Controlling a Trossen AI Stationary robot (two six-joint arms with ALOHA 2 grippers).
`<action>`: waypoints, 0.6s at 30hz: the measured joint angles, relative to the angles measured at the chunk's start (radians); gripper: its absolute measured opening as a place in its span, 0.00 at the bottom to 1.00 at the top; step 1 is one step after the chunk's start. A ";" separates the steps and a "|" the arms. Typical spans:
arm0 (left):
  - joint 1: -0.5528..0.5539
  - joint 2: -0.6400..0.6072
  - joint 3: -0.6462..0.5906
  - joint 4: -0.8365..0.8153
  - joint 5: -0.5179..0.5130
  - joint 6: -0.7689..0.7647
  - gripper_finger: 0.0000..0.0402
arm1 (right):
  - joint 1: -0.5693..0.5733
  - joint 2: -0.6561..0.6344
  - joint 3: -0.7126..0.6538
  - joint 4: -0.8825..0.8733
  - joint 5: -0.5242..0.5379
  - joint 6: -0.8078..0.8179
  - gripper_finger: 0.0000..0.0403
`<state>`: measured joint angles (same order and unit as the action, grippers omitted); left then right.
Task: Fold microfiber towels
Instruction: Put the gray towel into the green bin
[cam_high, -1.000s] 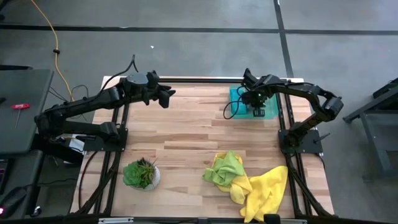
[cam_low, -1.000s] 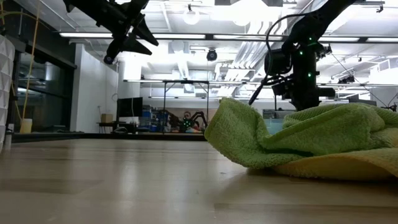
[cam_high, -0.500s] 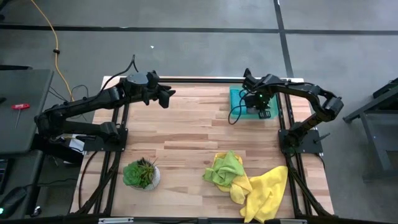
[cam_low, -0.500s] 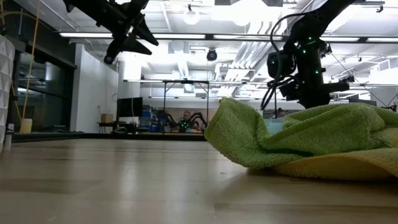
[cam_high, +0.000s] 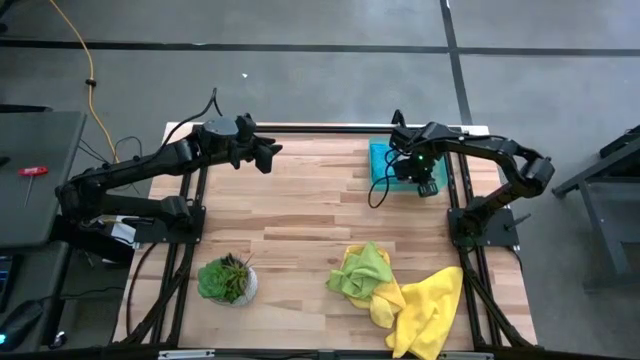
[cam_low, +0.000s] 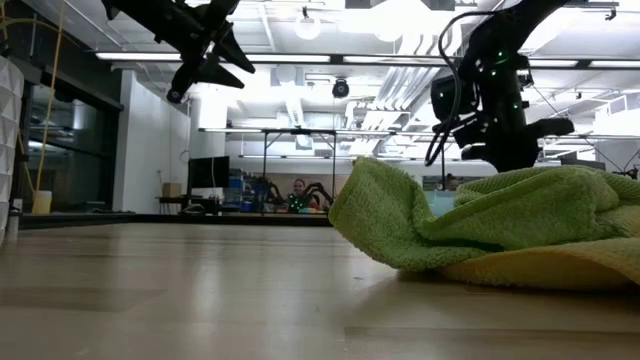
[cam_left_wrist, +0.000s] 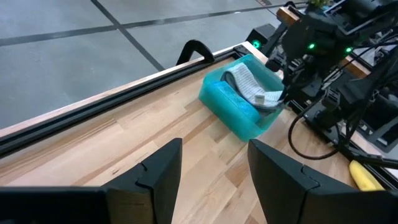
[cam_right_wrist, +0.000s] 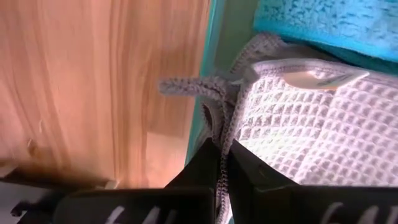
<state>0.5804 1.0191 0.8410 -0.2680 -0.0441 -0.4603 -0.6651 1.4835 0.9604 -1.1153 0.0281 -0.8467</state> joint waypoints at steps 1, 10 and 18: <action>0.000 0.000 0.000 0.000 0.000 0.000 0.43 | 0.000 -0.013 0.000 0.003 -0.002 0.000 0.00; 0.000 0.000 0.000 0.000 0.000 0.008 0.43 | -0.003 -0.044 0.000 0.102 0.032 0.035 0.03; 0.000 0.000 0.000 0.000 0.014 0.008 0.43 | -0.002 -0.044 0.000 0.083 0.053 0.067 0.09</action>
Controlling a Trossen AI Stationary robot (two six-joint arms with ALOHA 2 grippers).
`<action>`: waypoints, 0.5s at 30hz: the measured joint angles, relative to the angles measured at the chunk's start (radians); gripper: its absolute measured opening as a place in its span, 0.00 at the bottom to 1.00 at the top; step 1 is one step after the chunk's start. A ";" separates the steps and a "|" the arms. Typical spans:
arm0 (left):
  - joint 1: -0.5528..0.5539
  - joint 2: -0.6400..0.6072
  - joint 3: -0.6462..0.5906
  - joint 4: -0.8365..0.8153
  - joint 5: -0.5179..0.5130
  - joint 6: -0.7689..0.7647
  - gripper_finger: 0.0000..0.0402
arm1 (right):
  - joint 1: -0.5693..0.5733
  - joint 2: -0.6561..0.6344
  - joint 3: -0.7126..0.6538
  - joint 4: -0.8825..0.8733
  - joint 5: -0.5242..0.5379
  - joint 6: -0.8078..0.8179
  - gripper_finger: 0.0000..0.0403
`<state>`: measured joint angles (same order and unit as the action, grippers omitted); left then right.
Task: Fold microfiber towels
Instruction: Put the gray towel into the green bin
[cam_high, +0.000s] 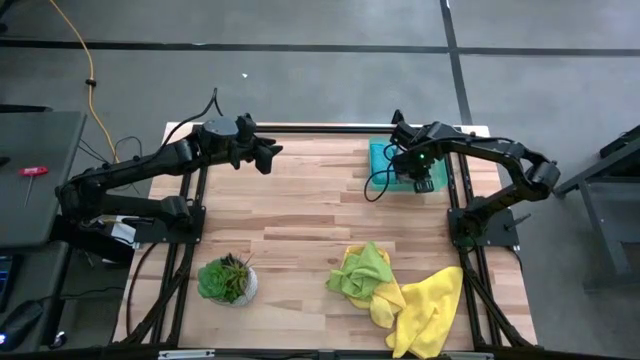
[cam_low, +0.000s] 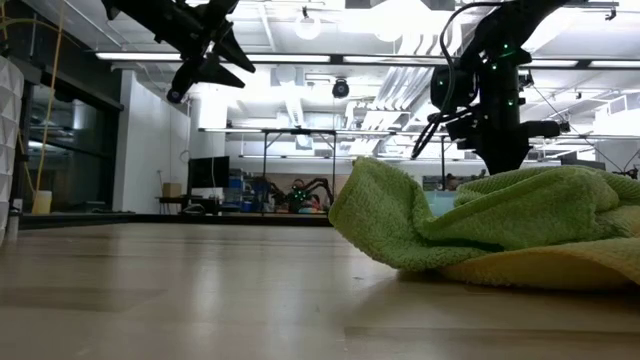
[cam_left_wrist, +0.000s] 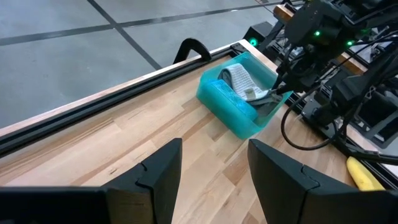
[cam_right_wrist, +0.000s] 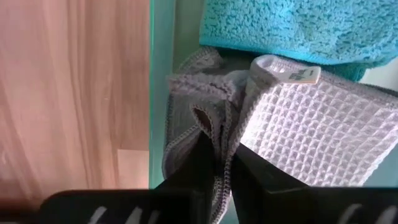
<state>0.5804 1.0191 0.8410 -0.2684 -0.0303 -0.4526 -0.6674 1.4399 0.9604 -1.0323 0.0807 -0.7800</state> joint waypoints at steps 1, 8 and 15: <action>0.000 0.000 0.000 0.000 0.000 0.000 0.43 | 0.000 0.000 0.000 -0.002 0.000 0.005 0.10; 0.000 0.000 0.000 0.000 0.000 -0.002 0.43 | 0.000 0.000 0.000 -0.037 0.005 0.019 0.29; 0.000 0.000 0.000 -0.001 0.000 -0.006 0.43 | -0.019 -0.045 0.067 -0.089 0.043 0.041 0.41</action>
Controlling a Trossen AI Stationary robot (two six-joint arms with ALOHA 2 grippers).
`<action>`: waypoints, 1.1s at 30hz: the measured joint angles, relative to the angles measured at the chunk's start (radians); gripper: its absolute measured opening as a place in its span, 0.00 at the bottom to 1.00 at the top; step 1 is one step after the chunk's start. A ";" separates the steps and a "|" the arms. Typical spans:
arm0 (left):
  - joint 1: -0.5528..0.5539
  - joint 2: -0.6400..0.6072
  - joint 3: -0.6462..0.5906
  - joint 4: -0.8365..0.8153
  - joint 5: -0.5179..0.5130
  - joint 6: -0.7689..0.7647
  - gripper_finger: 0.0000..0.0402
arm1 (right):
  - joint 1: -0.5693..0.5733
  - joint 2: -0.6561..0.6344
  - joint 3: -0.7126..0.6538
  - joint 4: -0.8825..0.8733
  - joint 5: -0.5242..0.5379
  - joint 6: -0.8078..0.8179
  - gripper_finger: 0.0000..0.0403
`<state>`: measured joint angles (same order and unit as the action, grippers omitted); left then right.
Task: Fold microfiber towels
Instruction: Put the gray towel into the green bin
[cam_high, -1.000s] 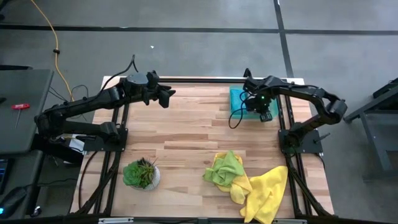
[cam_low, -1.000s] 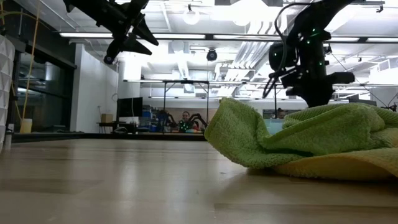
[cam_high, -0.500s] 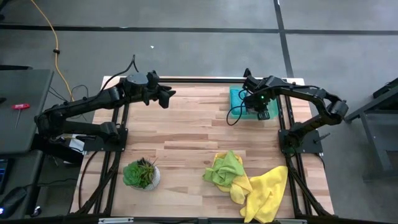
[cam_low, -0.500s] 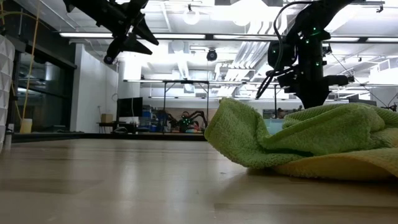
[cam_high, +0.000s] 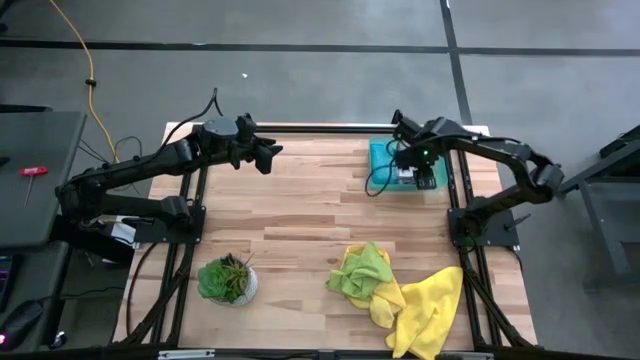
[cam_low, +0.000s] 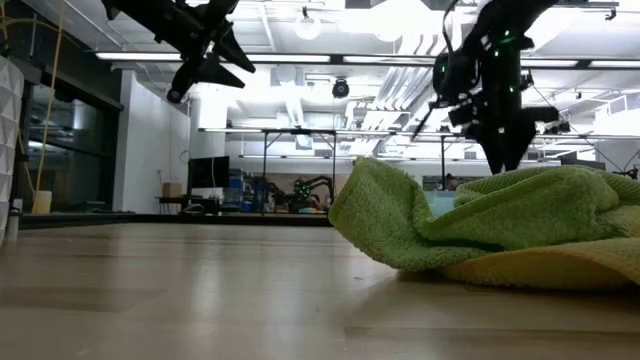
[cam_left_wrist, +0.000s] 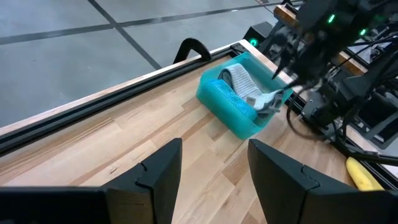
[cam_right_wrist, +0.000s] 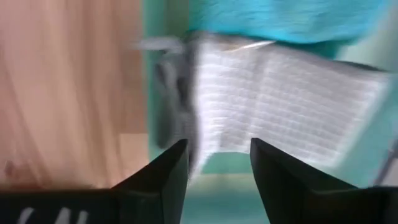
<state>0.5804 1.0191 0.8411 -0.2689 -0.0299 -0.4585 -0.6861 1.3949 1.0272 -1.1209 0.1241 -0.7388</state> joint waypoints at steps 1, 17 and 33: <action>0.000 0.000 0.000 0.000 0.000 -0.001 0.43 | -0.014 -0.018 0.009 0.009 0.010 0.008 0.41; 0.000 0.000 0.000 0.000 -0.001 -0.012 0.43 | -0.142 0.129 -0.069 0.510 0.102 0.885 0.03; 0.000 0.000 0.000 0.001 0.023 -0.013 0.43 | -0.172 0.267 -0.049 0.507 0.115 1.049 0.00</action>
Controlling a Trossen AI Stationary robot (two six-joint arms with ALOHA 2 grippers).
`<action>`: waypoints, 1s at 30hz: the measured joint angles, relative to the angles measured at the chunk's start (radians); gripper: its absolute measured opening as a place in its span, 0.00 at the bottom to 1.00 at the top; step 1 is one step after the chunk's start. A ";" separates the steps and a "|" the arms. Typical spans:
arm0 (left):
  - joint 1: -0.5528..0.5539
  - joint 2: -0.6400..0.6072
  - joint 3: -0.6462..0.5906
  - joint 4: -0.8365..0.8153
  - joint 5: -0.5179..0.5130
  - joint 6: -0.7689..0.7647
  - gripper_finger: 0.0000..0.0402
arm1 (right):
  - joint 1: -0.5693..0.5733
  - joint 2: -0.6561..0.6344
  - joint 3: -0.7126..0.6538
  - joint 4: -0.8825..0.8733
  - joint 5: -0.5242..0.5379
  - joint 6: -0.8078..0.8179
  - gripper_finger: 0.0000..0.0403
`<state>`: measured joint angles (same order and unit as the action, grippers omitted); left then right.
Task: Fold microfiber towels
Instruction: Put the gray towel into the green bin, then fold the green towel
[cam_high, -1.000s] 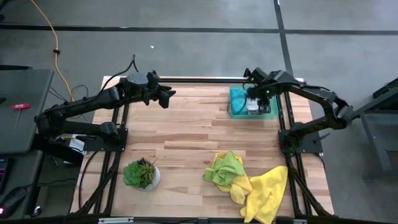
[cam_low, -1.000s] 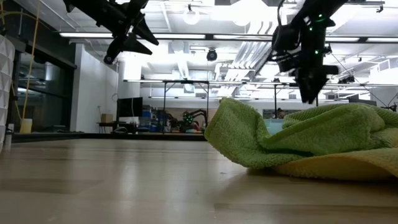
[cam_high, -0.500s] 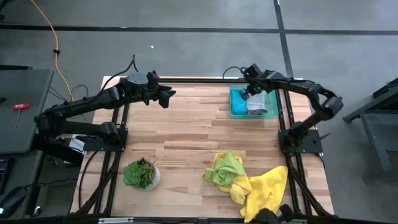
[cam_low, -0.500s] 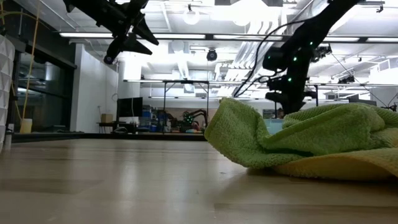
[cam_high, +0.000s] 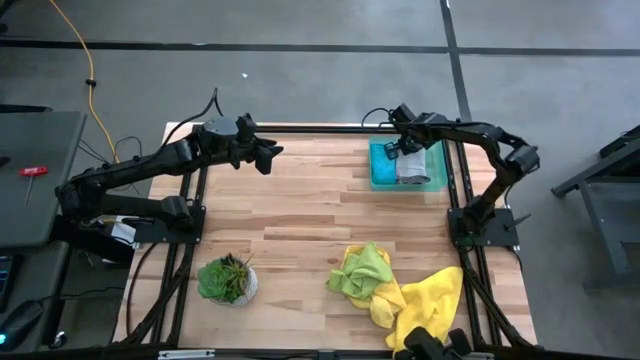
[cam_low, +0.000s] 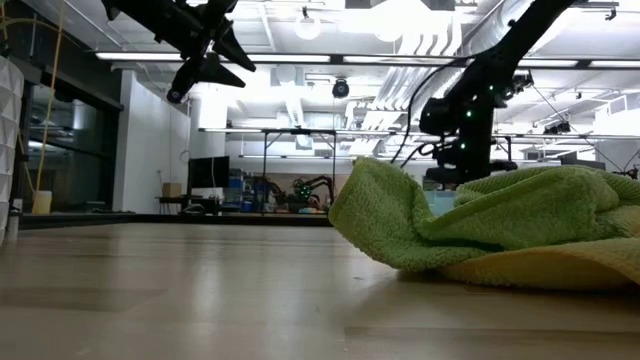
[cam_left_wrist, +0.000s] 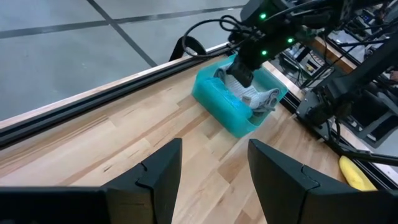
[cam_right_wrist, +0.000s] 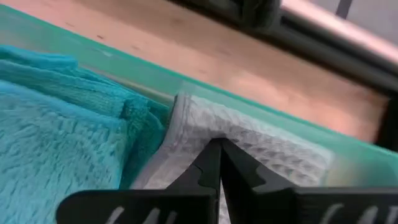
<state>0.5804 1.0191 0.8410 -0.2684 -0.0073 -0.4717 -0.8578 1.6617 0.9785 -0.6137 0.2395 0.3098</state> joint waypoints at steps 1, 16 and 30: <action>0.000 0.000 0.000 0.000 0.001 0.000 0.43 | 0.003 0.011 0.000 0.013 -0.005 0.007 0.00; 0.000 0.000 0.000 0.000 0.003 0.014 0.43 | 0.059 -0.060 0.059 -0.009 0.045 -0.059 0.00; -0.065 0.000 0.000 0.032 0.073 0.235 0.43 | 0.457 -0.572 -0.197 0.291 -0.413 0.095 0.00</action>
<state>0.5149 1.0191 0.8405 -0.2367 0.0655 -0.2366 -0.4009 1.0897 0.7814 -0.3232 -0.1739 0.4050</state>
